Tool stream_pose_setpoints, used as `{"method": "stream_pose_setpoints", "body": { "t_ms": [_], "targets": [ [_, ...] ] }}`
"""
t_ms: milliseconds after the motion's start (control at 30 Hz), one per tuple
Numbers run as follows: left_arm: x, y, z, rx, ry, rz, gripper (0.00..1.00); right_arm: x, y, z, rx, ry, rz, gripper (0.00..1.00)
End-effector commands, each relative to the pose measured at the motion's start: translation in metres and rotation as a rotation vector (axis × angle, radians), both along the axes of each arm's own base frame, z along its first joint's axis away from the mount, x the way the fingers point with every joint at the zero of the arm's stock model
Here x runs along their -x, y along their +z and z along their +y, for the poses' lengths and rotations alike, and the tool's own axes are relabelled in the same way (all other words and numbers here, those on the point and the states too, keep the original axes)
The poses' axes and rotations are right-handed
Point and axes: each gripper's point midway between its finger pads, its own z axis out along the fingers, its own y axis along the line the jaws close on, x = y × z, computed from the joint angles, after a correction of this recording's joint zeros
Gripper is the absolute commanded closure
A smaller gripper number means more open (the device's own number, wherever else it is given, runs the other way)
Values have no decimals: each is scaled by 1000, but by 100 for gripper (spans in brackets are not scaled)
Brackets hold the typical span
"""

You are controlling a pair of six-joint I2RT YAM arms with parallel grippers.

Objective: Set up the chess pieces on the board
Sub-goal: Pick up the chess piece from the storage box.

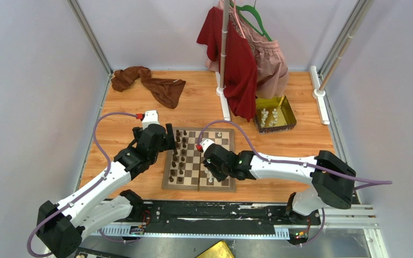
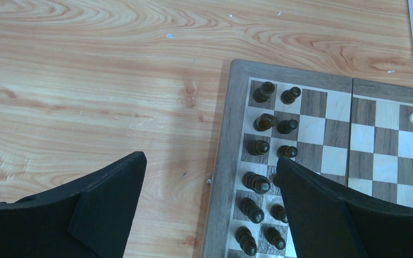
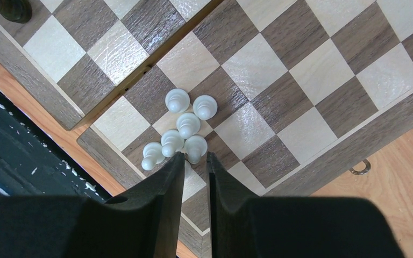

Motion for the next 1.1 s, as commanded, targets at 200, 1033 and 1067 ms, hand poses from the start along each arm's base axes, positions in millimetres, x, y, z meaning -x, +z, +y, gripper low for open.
{"method": "stream_pose_setpoints", "body": {
  "t_ms": [200, 1033, 1067],
  "targets": [
    [-1, 4, -1, 20, 13, -30, 0, -3, 12, 17, -36, 18, -22, 81],
    [-1, 5, 0, 26, 15, -34, 0, -6, 20, 6, -25, -9, -50, 97],
    [0, 4, 0, 25, 15, -32, 0, -6, 21, 5, -23, -12, -55, 97]
  ]
}}
